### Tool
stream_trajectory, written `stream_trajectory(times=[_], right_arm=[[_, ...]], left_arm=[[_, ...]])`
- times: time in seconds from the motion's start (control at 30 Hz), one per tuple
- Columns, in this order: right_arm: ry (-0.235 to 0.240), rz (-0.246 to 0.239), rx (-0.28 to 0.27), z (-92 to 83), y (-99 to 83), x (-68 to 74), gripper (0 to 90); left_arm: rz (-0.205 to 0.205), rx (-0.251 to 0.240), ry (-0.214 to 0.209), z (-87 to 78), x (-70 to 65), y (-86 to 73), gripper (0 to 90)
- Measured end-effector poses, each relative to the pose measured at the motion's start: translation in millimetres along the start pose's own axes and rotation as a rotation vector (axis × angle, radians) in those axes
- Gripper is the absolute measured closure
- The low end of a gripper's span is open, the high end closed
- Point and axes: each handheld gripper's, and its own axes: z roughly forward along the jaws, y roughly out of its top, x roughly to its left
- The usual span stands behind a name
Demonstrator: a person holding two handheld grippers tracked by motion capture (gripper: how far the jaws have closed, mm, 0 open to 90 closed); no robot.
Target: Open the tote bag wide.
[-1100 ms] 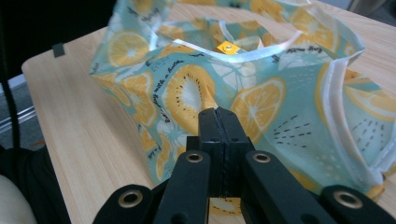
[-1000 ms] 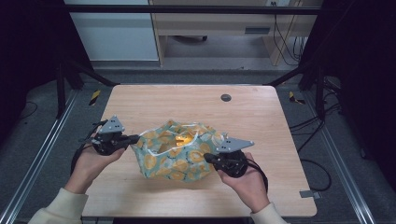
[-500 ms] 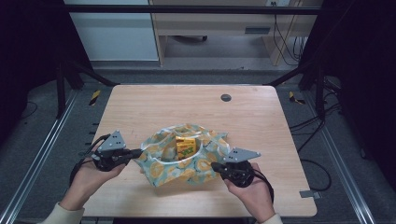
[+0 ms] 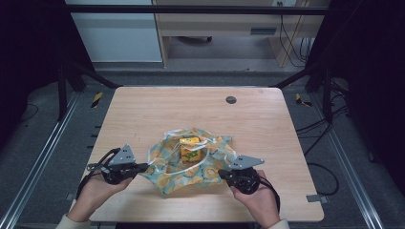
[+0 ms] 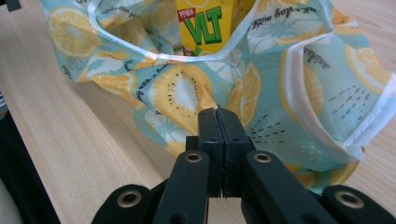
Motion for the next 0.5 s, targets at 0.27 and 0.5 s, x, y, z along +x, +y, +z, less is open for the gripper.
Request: stream_trajectory(times=[0.27, 0.5], right_arm=[[-0.003, 0.006, 0.028, 6.1, -11.1, -2.5, 89.7], [-0.004, 0.024, 0.05, 11.2, -20.0, -3.9, 89.6]], left_arm=[[0.0, 0.077, -0.009, 14.9, -0.1, -12.7, 90.0], [-0.002, 0.108, -0.023, 23.8, -1.2, -20.9, 89.9]])
